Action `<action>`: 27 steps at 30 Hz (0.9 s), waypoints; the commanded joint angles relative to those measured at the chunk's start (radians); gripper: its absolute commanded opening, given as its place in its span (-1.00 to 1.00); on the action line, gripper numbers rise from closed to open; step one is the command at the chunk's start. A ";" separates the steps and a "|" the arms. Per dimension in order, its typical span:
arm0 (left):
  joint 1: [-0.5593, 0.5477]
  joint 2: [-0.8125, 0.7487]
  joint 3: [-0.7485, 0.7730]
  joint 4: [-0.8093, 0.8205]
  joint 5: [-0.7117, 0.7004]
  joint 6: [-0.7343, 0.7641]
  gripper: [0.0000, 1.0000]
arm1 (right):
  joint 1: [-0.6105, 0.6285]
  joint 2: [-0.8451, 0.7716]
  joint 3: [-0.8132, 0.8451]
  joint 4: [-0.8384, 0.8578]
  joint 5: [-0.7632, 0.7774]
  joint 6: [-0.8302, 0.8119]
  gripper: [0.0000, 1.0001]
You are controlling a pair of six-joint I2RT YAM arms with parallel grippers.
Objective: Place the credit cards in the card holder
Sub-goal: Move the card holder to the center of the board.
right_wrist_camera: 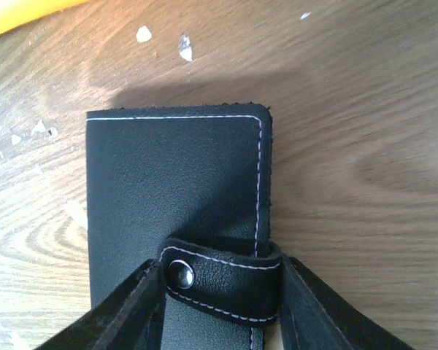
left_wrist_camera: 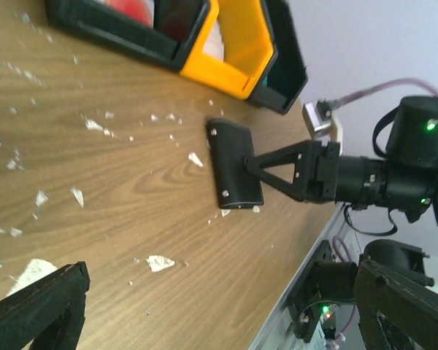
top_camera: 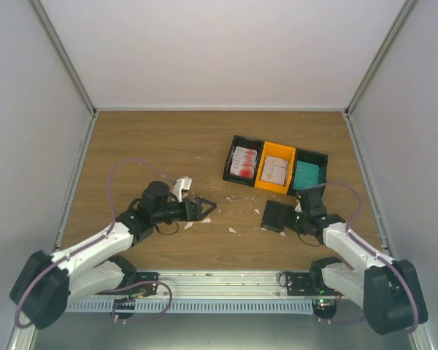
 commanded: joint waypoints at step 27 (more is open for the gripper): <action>-0.193 0.812 0.422 0.030 -0.152 0.003 0.35 | 0.105 0.434 0.178 0.224 -0.312 -0.281 -0.41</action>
